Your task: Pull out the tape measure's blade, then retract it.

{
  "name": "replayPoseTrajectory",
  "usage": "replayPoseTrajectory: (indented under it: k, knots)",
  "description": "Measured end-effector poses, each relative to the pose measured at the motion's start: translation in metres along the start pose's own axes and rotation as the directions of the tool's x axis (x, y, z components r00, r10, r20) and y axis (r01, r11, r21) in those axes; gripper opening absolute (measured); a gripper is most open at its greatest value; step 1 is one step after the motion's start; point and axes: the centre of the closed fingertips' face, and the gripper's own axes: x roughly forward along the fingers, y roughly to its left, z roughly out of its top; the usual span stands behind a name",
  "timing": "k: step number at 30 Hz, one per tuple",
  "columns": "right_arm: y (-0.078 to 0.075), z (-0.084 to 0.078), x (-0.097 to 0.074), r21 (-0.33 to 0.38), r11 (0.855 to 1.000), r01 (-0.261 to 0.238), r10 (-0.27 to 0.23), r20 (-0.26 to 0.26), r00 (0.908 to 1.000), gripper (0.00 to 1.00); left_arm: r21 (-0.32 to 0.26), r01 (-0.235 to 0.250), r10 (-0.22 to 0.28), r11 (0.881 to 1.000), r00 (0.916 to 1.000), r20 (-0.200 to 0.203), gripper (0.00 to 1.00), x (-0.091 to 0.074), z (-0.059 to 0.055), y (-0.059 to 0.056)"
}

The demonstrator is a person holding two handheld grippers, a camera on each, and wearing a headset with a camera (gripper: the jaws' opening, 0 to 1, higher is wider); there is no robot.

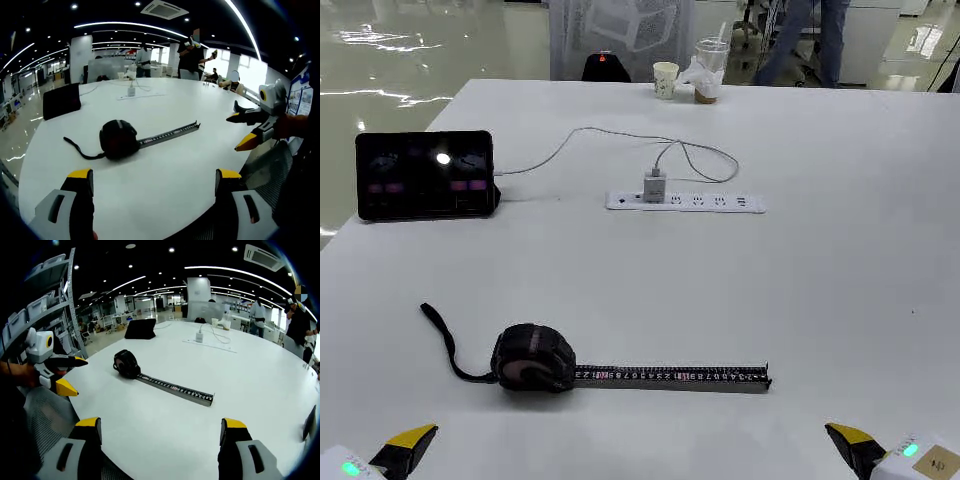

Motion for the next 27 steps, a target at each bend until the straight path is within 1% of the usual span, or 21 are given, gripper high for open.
replayPoseTrajectory:
  k: [7, 14, 19, 27]
  knots:
    - [0.0048, 0.0023, -0.0020, 0.016, 1.000, 0.004, -0.004, 0.011, 0.9999, 0.99, -0.014, -0.017, 0.017, 1.000, 0.9999, 0.002, 0.99, -0.0006, -0.0007, 0.0002]
    - [0.0078, 0.0023, -0.0022, 0.023, 1.000, -0.001, 0.000, 0.012, 0.9999, 0.99, -0.020, -0.033, 0.033, 0.999, 0.9994, 0.003, 0.99, -0.0014, -0.0012, 0.0012]
    - [0.0093, 0.0016, -0.0025, 0.028, 1.000, -0.006, 0.005, 0.012, 0.9999, 0.99, -0.013, -0.034, 0.034, 0.999, 0.9994, 0.000, 0.99, -0.0019, -0.0013, 0.0010]
    - [0.0071, 0.0023, -0.0038, 0.024, 1.000, -0.002, 0.002, 0.017, 0.9998, 0.99, -0.011, -0.035, 0.035, 0.999, 0.9994, 0.001, 0.99, -0.0012, -0.0004, -0.0004]
